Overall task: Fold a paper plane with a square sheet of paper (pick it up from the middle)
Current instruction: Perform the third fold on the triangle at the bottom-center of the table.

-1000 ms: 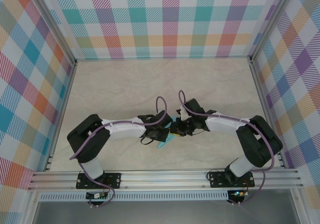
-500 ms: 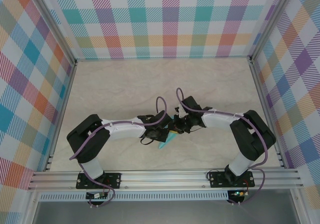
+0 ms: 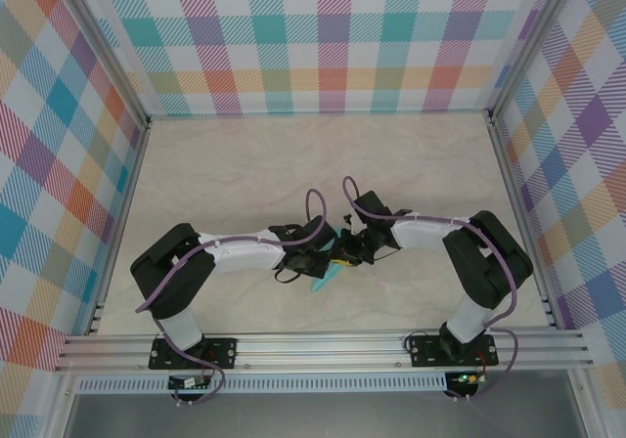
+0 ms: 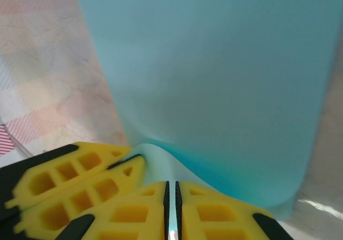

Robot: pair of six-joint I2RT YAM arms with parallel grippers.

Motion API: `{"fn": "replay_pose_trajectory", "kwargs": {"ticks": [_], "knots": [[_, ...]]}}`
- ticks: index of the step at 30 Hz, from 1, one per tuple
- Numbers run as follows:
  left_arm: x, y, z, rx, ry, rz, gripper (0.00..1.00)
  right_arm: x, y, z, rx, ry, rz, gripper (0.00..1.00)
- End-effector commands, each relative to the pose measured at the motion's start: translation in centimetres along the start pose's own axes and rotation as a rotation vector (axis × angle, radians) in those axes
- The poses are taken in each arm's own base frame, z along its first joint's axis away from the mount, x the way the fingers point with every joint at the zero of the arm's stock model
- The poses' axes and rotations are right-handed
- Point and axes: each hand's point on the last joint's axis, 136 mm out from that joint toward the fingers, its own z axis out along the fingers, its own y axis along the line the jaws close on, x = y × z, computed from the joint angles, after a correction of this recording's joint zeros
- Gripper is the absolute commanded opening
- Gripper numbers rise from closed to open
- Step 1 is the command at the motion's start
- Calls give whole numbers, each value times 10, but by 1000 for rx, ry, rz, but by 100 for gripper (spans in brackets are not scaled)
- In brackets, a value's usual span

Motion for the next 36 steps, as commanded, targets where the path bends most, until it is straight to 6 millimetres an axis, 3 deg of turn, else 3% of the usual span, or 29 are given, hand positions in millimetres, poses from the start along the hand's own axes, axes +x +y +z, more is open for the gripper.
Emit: {"fn": "replay_pose_trajectory", "kwargs": {"ticks": [1, 10, 17, 26, 28, 36], "knots": [[7, 2, 0, 15, 25, 7, 2, 7, -14, 0, 55, 5, -9, 14], [7, 1, 0, 23, 29, 15, 4, 16, -26, -1, 79, 2, 13, 14], [5, -3, 0, 35, 31, 34, 4, 8, -2, -19, 33, -45, -30, 15], [6, -4, 3, 38, 42, 38, 4, -1, 19, -10, -33, -22, -40, 16], [7, -4, 3, 36, 43, 39, 4, -1, 12, -3, -18, -10, -26, 16], [9, 2, 4, 9, 47, 41, 3, 16, -45, 17, 120, 17, 22, 15]]}}
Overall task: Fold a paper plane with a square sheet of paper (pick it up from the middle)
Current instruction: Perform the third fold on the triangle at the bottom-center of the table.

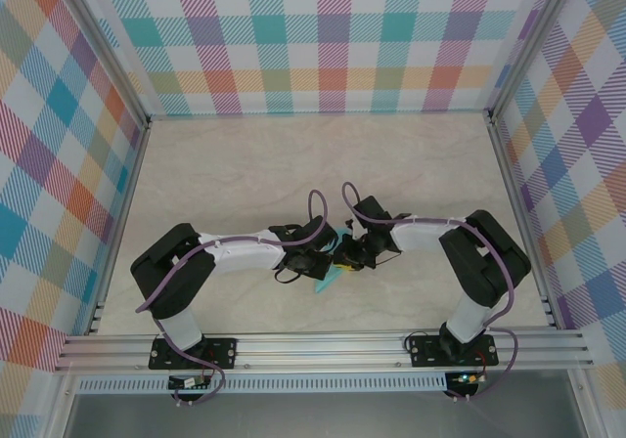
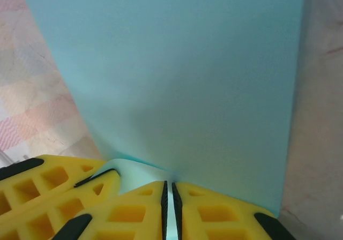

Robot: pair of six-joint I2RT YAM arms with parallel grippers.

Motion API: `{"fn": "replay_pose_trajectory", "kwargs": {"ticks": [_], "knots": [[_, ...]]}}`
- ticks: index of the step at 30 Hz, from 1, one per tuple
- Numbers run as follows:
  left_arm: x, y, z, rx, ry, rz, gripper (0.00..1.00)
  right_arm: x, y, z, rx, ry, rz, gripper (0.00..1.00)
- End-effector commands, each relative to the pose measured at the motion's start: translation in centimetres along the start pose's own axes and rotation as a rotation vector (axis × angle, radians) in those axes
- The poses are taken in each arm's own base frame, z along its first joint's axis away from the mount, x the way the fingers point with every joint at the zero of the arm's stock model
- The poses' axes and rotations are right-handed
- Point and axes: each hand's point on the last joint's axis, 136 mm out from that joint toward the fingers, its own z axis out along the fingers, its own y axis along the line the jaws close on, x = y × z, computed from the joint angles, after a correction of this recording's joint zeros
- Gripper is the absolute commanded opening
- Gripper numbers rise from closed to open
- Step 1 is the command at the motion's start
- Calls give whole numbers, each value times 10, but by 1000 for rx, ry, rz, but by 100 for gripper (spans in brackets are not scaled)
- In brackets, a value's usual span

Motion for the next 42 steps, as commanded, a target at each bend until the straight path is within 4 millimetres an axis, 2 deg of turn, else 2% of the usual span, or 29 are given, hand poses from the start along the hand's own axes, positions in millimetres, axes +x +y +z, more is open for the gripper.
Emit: {"fn": "replay_pose_trajectory", "kwargs": {"ticks": [1, 5, 11, 17, 22, 24, 28, 31, 38, 42], "knots": [[6, 8, 4, -25, 31, 4, 4, 14, -33, 12, 92, 25, 22, 15], [7, 10, 3, -36, 29, -2, 5, 20, -47, 19, 112, 39, 44, 14], [2, 8, -4, -28, 15, -24, 11, 25, -55, 16, 132, 25, 39, 13], [-13, 5, -36, -19, -63, -98, 28, 30, -68, 20, 163, 32, 49, 12], [-13, 2, -57, 25, -107, -179, 34, 31, -71, 21, 164, 31, 53, 12], [-8, -1, -58, 57, -95, -200, 32, 31, -71, 21, 167, 28, 53, 12], [-2, -24, -56, 189, -76, -209, 24, 31, -71, 19, 171, 22, 51, 12], [-5, -35, -54, 244, -85, -216, 23, 31, -71, 19, 170, 19, 48, 12], [-7, -48, -37, 304, -54, -241, 21, 31, -72, 18, 174, 20, 50, 12], [2, -44, -24, 281, -11, -251, 21, 32, -72, 19, 176, 23, 52, 12]]}}
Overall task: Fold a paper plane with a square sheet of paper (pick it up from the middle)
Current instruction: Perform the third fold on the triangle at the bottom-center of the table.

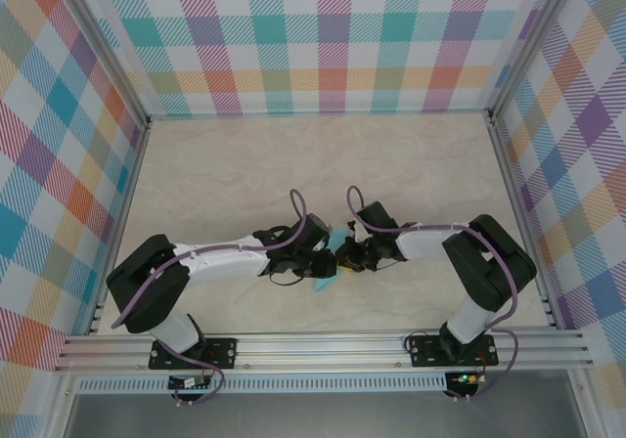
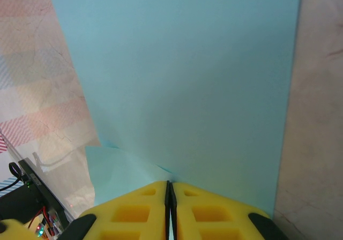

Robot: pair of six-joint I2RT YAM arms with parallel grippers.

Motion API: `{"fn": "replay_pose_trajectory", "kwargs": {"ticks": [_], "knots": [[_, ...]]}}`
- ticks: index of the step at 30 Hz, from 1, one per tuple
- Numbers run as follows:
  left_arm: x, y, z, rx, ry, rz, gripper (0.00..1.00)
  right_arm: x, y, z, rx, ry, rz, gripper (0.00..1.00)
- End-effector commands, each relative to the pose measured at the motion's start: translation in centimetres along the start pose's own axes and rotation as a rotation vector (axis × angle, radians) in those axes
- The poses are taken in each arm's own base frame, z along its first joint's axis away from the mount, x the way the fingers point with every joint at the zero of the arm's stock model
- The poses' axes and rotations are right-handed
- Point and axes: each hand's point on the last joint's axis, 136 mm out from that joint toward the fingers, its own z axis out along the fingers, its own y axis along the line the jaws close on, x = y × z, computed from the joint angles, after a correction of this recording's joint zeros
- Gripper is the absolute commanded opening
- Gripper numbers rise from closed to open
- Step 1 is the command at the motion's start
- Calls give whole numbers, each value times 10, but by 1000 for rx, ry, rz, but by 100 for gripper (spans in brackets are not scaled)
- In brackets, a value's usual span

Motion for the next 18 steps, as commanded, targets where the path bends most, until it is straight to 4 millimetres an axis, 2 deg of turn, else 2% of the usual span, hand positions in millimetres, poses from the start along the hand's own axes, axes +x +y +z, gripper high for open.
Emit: {"fn": "replay_pose_trajectory", "kwargs": {"ticks": [1, 11, 15, 18], "knots": [[10, 0, 10, 18, 41, -21, 21, 35, -69, 11, 238, 77, 94, 12], [37, 22, 32, 7, 116, -72, 20, 37, -73, 10, 259, 82, 98, 12], [45, 31, 34, -11, 130, -81, 20, 37, -74, 9, 267, 82, 98, 13], [51, 30, 35, 12, 149, -86, 20, 37, -76, 9, 274, 83, 101, 13]]}}
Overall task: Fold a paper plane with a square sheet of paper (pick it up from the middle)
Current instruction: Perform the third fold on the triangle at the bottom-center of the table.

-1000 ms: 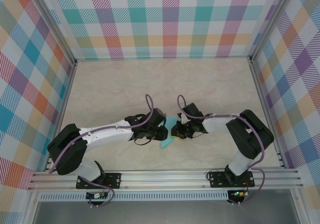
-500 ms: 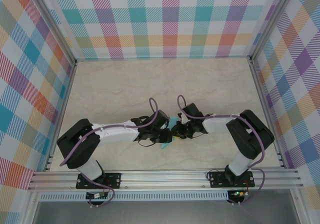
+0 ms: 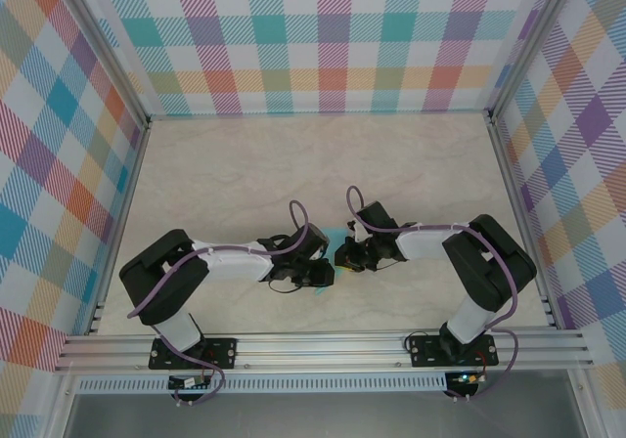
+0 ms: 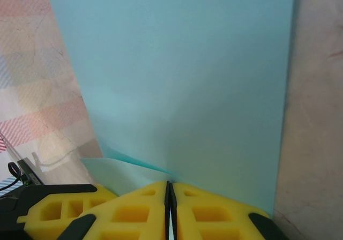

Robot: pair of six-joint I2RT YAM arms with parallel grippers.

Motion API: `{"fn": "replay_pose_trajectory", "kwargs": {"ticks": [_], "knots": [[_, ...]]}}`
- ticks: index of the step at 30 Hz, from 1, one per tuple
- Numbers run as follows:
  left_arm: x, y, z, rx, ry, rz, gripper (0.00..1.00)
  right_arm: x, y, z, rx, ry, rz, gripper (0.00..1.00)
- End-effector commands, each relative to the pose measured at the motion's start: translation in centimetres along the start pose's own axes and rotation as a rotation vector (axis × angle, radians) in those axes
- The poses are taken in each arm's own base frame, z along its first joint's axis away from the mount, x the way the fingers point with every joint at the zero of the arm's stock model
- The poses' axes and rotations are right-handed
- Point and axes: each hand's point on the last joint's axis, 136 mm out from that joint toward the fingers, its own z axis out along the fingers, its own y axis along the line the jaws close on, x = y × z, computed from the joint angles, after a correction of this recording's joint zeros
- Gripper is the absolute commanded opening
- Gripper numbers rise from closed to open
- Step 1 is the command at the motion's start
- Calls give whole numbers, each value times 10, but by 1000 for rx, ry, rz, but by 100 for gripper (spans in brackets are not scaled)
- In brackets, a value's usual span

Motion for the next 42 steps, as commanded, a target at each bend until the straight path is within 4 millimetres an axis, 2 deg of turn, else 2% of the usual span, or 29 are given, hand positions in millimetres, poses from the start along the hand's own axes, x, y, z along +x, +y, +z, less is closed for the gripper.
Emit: {"fn": "replay_pose_trajectory", "kwargs": {"ticks": [1, 8, 15, 20, 26, 35, 42], "knots": [[24, 13, 9, -2, 81, -27, 20, 38, -75, 9, 272, 86, 106, 13], [28, 8, 3, 44, 79, -32, 21, 38, -77, 9, 280, 85, 109, 13], [13, -10, -16, 97, 2, -14, 22, 37, -74, 9, 266, 84, 104, 13], [10, -9, -23, 97, -36, -17, 26, 35, -66, 7, 240, 78, 93, 13], [19, -7, -11, 125, 3, -46, 26, 30, -55, 3, 217, 64, 76, 13], [32, 0, 5, 153, 57, -92, 27, 33, -58, 2, 227, 71, 80, 13], [45, 14, 15, 134, 91, -119, 27, 26, -42, -6, 197, 54, 57, 14]]}}
